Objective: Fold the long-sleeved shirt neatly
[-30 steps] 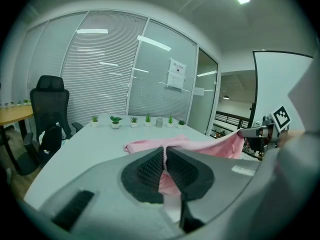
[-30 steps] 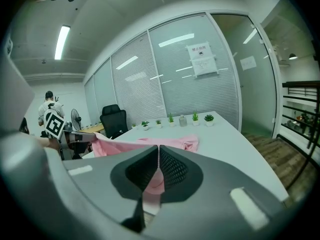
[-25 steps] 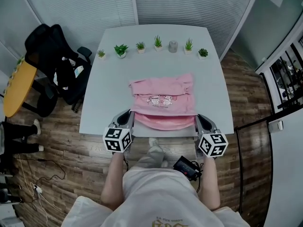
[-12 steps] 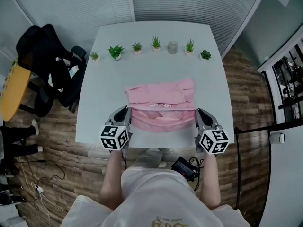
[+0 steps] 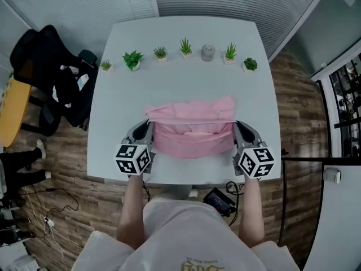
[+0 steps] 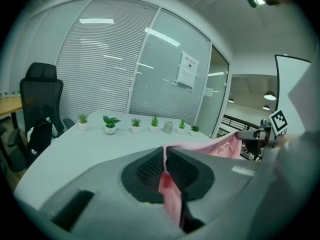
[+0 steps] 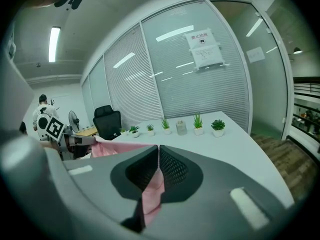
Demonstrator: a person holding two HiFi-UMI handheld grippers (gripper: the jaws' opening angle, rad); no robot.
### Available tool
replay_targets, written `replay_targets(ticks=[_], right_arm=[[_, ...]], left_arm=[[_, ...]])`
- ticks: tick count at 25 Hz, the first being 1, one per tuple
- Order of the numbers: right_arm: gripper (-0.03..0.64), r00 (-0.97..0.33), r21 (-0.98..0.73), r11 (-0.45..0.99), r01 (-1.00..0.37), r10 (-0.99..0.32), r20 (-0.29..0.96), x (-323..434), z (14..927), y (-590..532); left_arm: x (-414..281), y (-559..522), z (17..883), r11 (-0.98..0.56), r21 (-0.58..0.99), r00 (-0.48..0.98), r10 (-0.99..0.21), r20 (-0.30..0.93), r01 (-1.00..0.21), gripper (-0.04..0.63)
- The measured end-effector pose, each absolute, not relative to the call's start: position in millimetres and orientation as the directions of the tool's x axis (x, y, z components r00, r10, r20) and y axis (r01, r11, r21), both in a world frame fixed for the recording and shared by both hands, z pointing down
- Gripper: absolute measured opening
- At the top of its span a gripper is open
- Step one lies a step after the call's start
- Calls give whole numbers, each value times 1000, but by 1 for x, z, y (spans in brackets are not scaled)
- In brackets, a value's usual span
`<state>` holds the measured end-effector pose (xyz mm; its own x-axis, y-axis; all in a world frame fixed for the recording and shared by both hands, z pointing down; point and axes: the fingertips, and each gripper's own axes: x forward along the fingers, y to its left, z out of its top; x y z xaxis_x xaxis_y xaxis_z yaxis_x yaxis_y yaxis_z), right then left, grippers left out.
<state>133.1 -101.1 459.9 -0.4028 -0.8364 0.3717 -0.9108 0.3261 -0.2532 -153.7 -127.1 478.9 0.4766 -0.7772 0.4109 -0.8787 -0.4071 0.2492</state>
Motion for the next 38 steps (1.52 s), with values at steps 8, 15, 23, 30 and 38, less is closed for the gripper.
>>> replay_targets(ticks=[8,15,23,30,38], right_arm=[[20,-410,-250,333,-909,-822,396,134,471,-142],[20,-412,-247,336,-909,-814,409,131,479,-173],[20,-415,-250,337,-908,-810,415,127,483,-208],[20,-409,-262,314,-912,-732,545,120,543,-236],[53,-385,-316,229,-920,-674,630,130,583,-252]], left_arm=[[-152,-165,496,-404,257,478,-755,449,-878,17],[-152,-194,506,-403,263,481,-746,461,-877,17],[-156,-226,522,-379,283,473,-730,494,-881,17],[-158,-249,576,-319,262,412,-686,599,-911,20],[-168,-261,613,-218,236,321,-645,694,-947,191]])
